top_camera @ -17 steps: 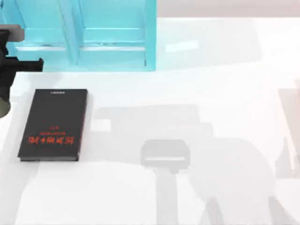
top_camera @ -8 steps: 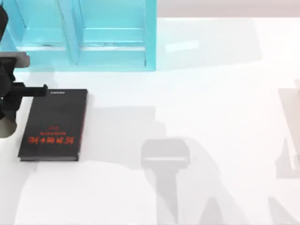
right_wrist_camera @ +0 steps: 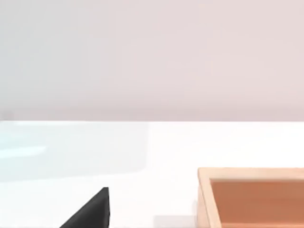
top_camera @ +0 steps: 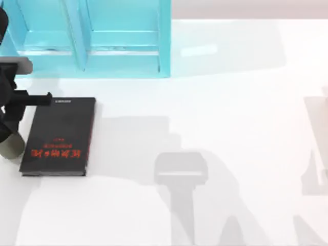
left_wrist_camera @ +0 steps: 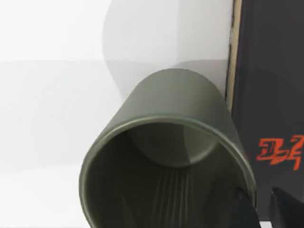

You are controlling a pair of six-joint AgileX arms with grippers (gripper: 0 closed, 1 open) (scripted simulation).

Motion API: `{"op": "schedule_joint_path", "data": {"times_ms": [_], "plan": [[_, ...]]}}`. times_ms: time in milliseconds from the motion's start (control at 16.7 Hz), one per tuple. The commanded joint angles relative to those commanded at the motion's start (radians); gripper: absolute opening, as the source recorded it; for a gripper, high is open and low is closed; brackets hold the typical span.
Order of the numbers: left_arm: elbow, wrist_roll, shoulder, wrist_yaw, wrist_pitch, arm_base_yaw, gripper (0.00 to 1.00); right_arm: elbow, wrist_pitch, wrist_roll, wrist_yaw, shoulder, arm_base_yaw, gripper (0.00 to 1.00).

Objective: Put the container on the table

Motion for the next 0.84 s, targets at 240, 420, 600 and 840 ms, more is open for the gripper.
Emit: {"op": "schedule_joint_path", "data": {"times_ms": [240,420,600,840], "plan": [[0.0,0.0,0.0,0.0,0.0,0.0,0.68,0.0,0.0,0.0,0.0,0.0,0.0,1.0],[0.0,0.0,0.0,0.0,0.0,0.0,0.9,0.0,0.0,0.0,0.0,0.0,0.0,1.0],[0.0,0.0,0.0,0.0,0.0,0.0,1.0,0.0,0.0,0.0,0.0,0.0,0.0,1.0],[0.0,0.0,0.0,0.0,0.0,0.0,1.0,0.0,0.0,0.0,0.0,0.0,0.0,1.0]]}}
